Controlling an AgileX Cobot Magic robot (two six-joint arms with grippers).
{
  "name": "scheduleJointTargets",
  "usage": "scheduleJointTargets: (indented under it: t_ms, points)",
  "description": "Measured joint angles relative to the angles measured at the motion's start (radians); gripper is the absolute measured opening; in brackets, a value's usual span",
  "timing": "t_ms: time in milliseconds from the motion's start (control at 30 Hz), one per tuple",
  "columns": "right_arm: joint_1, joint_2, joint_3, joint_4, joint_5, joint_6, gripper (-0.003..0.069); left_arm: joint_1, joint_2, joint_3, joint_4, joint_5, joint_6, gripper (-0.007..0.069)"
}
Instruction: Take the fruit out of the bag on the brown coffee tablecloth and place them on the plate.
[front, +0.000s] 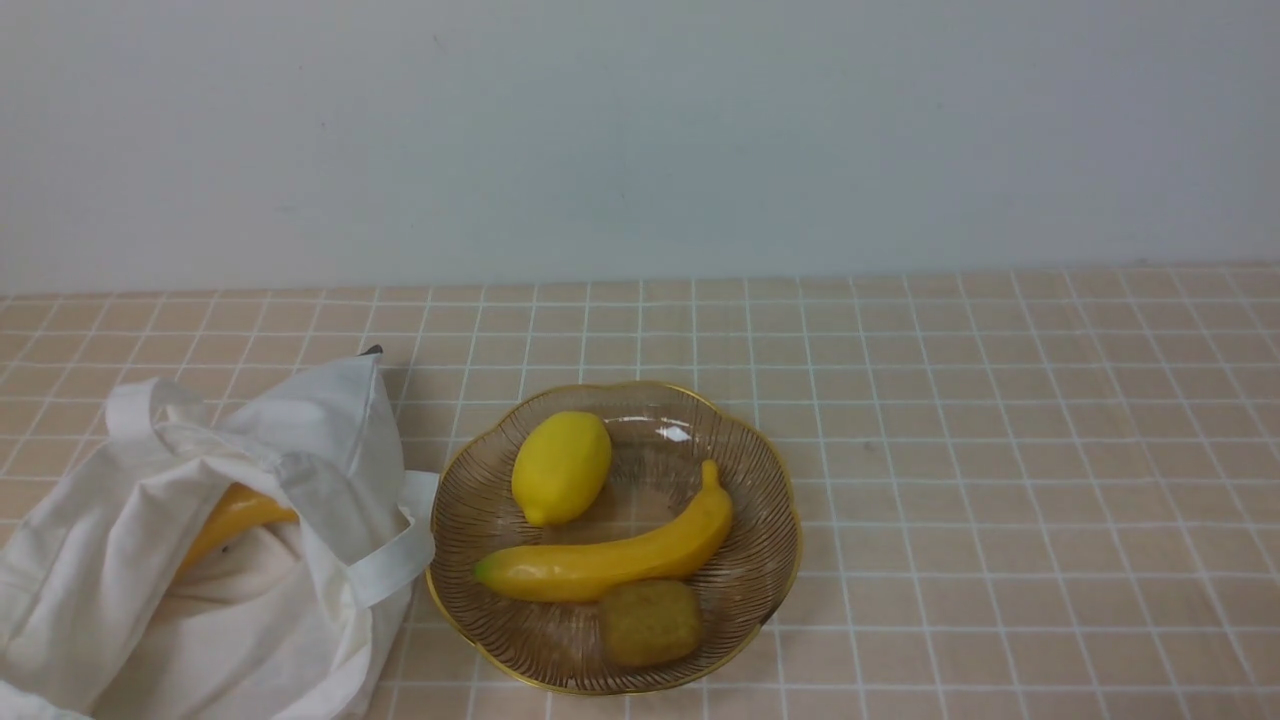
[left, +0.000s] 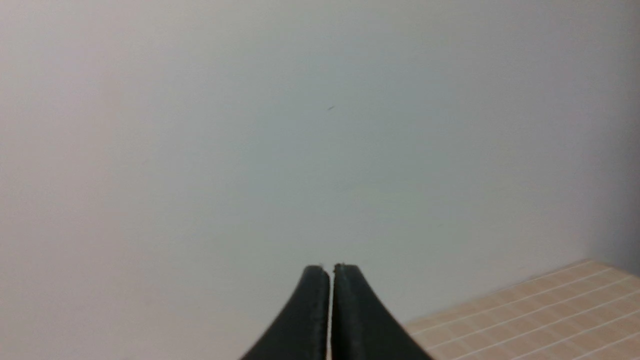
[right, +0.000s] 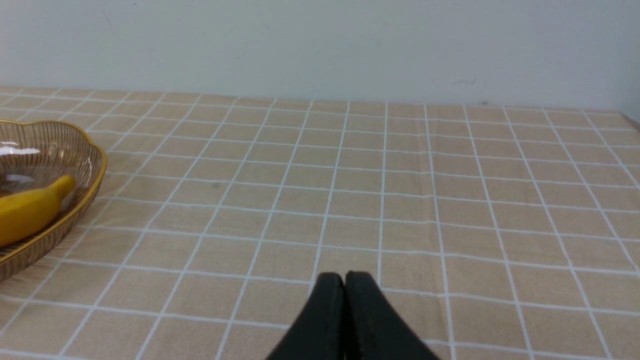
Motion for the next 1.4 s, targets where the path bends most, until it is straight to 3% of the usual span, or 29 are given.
scheduleJointTargets:
  t_ms: [233, 367, 533, 1400]
  points:
    - [0.0, 0.0, 0.0, 0.0, 0.0, 0.0, -0.0015, 0.248, -0.123, 0.319, 0.08, 0.015, -0.071, -0.0008]
    - [0.0, 0.0, 0.0, 0.0, 0.0, 0.0, -0.0015, 0.318, -0.186, 0.488, 0.076, 0.02, -0.077, -0.0008]
    - [0.0, 0.0, 0.0, -0.001, 0.0, 0.0, -0.0015, 0.327, -0.245, 0.637, 0.072, 0.047, -0.076, -0.0008]
    - [0.0, 0.0, 0.0, -0.001, 0.0, 0.0, -0.0015, 0.329, -0.249, 0.638, 0.072, 0.045, -0.076, -0.0008]
